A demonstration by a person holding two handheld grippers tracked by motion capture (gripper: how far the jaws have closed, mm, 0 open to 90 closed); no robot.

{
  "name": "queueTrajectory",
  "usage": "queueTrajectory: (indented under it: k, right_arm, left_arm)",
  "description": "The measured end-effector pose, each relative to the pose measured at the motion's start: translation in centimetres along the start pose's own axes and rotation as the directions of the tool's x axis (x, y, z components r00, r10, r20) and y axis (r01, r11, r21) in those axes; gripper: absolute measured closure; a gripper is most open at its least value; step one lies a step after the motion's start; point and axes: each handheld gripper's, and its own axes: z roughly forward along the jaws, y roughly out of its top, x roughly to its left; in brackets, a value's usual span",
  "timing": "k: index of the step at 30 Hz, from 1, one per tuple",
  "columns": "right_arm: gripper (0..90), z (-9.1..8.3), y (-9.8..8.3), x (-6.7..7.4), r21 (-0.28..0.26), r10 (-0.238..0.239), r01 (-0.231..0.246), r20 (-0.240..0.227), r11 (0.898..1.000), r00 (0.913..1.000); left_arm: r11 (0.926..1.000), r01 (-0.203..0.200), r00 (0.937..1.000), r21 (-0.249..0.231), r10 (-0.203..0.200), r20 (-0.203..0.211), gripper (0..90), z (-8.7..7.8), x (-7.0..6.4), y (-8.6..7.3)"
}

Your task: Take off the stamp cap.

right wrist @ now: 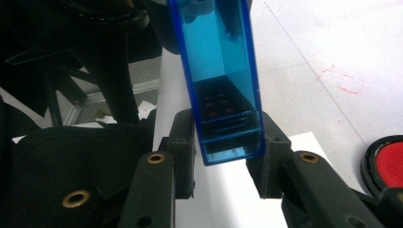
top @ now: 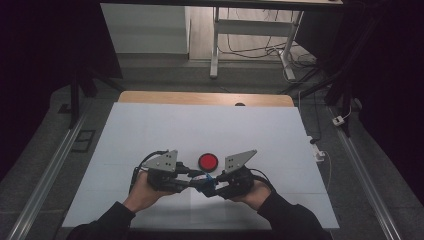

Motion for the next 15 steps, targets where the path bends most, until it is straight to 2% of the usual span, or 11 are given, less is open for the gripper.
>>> queueTrajectory:
  k: [9,15]
  right_arm:
    - [67.9,-0.11,0.01,-0.25,-0.016,0.026,-0.026,-0.029,1.0,0.9993]
    - [68.0,-0.1,0.03,-0.27,-0.01,0.08,-0.081,-0.029,0.997,0.9963]
  left_arm:
    - [0.9998,-0.017,0.9999,-0.013,0.017,0.002,70.1,-0.11,0.01,0.01]
    - [0.9995,-0.029,0.9995,-0.008,0.029,-0.007,70.2,-0.14,-0.04,0.05]
